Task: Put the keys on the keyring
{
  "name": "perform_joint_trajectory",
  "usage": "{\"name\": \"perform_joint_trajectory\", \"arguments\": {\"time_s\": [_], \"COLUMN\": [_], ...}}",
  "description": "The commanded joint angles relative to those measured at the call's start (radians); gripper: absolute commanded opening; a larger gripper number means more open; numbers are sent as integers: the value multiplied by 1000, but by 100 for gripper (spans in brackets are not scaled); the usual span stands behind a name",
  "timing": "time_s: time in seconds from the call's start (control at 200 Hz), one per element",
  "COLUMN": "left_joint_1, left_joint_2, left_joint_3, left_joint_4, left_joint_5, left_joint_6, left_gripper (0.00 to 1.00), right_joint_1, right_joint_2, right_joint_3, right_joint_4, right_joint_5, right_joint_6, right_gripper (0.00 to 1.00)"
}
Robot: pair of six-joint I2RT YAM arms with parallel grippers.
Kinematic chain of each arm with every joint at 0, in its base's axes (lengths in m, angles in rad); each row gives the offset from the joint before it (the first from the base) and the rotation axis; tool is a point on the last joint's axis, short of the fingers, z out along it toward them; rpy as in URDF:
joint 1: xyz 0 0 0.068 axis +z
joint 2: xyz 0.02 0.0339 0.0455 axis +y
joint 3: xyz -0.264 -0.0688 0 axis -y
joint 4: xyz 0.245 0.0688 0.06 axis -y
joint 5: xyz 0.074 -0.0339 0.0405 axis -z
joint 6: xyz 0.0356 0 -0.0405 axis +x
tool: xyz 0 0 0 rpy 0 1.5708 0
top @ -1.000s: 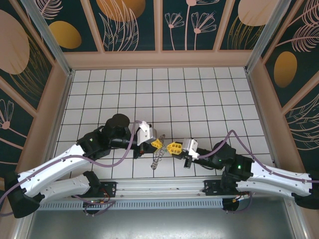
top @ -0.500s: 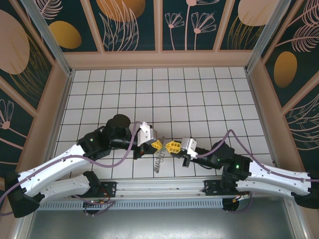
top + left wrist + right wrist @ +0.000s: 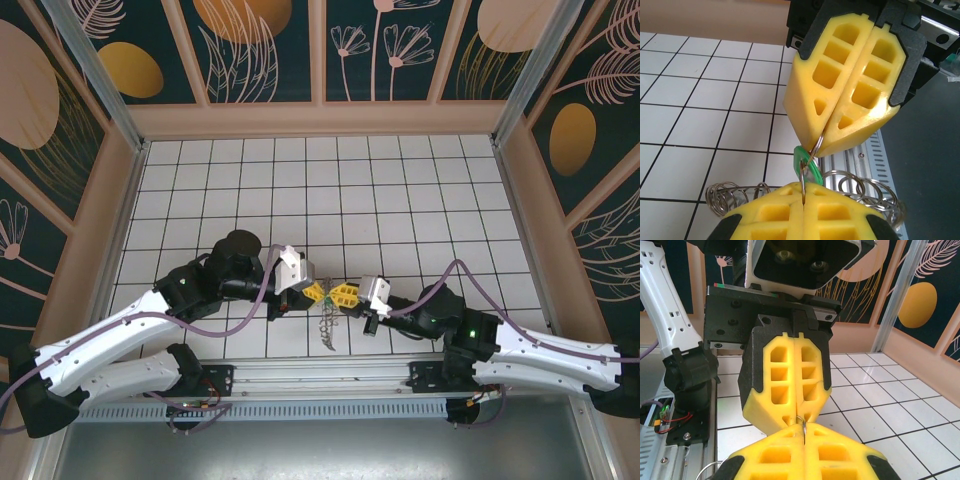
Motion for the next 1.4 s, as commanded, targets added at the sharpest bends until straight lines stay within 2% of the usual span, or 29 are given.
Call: {"name": "perform_joint_trajectory", "arguments": {"time_s": [0.0,0.831,1.106,1.396], "left_joint_1": [-11,-10,-11,-10], "left_joint_2": [-22,-21,-28,-21], "left_joint_3": [14,14,11,14], "left_joint_4": [3,-8,-12,-26], "left_joint_5": [2,-8,-7,8], "left_joint_6": [23,28,30,40], "left_gripper": [0,0,0,0], "right_joint_1": [6,5,3,-4], "right_joint_2": [-7,36,9,5], "right_joint_3": [-12,21,34,74], "right_joint_4": [56,15,-43,-155], "right_joint_5": [30,9,-127,-130], "right_joint_6": [1,8,11,4], "right_gripper": [0,0,0,0]}}
